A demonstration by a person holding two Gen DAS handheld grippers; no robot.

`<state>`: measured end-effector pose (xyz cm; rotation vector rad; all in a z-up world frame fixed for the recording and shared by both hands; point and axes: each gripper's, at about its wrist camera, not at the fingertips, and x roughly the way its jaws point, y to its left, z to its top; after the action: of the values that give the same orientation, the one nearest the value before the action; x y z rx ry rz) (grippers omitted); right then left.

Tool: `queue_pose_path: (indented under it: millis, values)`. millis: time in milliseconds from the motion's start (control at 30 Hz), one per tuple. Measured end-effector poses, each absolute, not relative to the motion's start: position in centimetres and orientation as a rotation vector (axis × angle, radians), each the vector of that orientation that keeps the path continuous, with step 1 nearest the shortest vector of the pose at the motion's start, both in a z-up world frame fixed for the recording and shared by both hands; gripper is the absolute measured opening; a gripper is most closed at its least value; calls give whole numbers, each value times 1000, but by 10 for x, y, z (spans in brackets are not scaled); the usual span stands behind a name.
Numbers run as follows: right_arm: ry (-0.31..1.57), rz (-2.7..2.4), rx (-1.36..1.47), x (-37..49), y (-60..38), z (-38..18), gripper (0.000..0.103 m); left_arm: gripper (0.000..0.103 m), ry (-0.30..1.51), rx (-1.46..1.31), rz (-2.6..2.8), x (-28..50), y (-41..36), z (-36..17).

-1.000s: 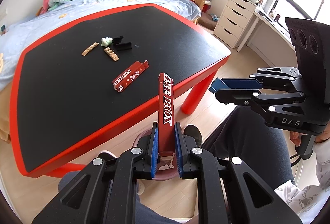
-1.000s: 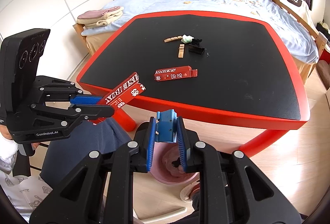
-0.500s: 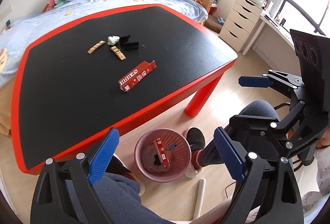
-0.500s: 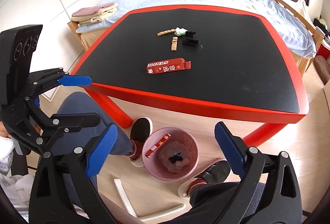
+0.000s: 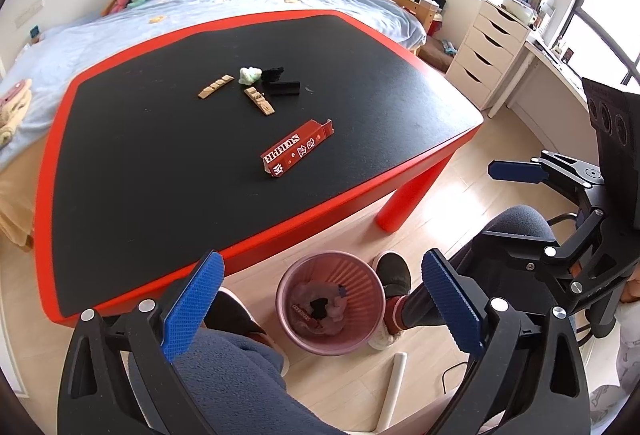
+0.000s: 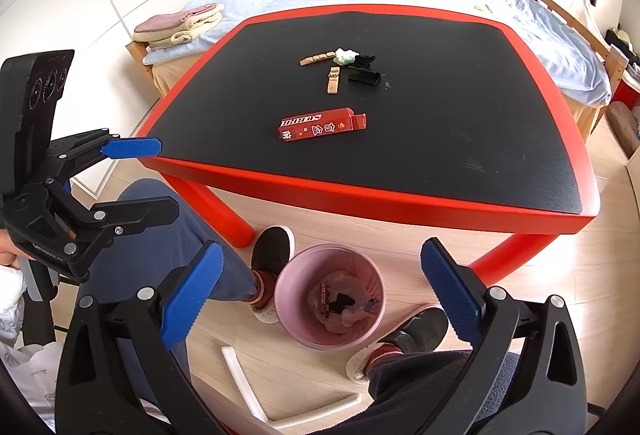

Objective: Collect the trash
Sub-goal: 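Grasp the black object with the right tool while the left tool grasps a wooden clothespin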

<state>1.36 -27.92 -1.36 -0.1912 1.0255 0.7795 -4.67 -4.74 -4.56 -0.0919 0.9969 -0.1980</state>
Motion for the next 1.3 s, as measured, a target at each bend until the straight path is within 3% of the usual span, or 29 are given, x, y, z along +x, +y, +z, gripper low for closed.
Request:
queue_pose_path:
  millis: [767,1300]
  values:
    - [948,875,-260,104,-235,22,98,95,927,-75,-183,30,0,-17]
    - [986,985,-447,203,-173,-25,98,95,1007,47,-254,138,37,-55]
